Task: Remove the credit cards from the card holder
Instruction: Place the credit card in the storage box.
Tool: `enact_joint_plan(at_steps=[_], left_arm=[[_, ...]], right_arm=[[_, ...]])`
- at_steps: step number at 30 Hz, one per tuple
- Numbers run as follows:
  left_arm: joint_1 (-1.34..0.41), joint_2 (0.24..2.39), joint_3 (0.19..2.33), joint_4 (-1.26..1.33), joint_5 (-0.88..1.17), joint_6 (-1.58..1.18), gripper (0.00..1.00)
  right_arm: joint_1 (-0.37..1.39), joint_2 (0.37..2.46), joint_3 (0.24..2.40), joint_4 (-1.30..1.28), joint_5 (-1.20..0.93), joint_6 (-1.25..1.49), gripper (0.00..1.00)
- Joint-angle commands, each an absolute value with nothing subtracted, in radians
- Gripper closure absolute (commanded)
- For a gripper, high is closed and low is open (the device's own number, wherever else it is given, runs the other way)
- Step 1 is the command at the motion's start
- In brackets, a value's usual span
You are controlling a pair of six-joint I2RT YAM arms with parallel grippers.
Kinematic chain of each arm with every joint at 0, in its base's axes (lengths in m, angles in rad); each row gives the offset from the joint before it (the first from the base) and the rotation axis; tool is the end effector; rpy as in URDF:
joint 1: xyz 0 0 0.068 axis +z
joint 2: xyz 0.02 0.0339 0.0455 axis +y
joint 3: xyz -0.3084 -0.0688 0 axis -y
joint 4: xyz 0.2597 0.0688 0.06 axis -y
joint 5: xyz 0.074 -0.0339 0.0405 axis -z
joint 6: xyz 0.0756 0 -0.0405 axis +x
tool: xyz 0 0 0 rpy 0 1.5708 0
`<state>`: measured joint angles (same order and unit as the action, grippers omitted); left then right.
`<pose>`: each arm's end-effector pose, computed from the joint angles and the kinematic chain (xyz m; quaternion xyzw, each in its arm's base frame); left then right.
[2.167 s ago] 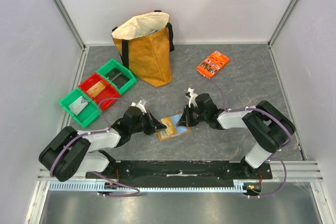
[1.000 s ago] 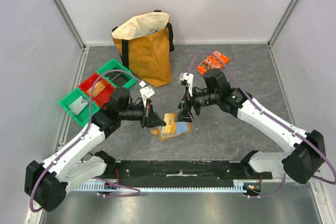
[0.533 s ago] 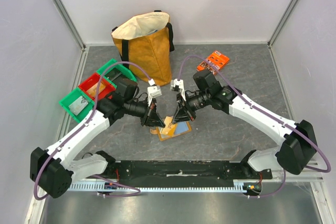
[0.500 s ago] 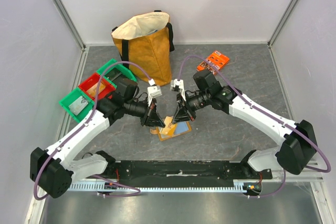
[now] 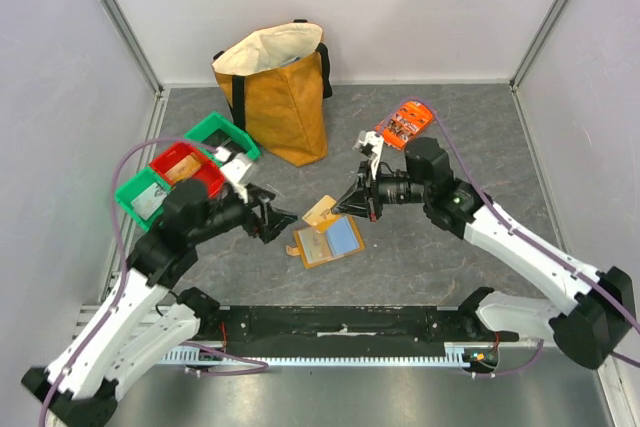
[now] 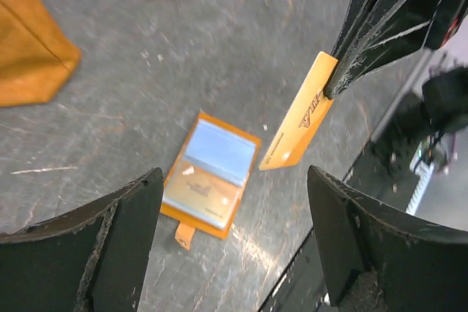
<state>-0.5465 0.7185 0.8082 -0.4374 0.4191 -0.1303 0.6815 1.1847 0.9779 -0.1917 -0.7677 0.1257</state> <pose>0.1340 -0.1176 0.3508 0.2823 0.7589 -0.3471 0.4732 0.1911 0.2226 0.3548 -0.4111 0.6860 0.4883 0.3492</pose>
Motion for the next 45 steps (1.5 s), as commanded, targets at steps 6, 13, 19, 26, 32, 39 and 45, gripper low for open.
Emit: enact_joint_plan(at_steps=[6,13,19,26,32,39,45], left_arm=[[-0.545,0.445,0.559,-0.066,0.213,-0.563,0.13],[-0.545,0.465,0.405,0.271,0.354,-0.784,0.17],[-0.546,0.564,0.4,0.451,0.451,-0.838,0.21],[-0.548,0.597,0.385,0.517,0.456,-0.865,0.42],[-0.548,0.595,0.377,0.514,0.445,-0.87,0.98],[-0.546,0.551,0.434,0.248,0.267,-0.813,0.98],[-0.494,0.571,0.495,0.043,0.086,-0.749,0.98]], right_arm=[[0.675,1.039,0.692,0.576,-0.546,0.714,1.0],[0.692,1.068,0.581,0.899,-0.479,0.949,1.0],[0.729,1.115,0.555,0.983,-0.471,0.988,1.0],[0.753,1.138,0.528,1.028,-0.442,0.996,1.0],[0.756,1.155,0.522,1.034,-0.44,0.994,1.0],[0.747,1.088,0.541,0.806,-0.394,0.858,0.68],[0.744,0.979,0.58,0.481,-0.284,0.643,0.21]])
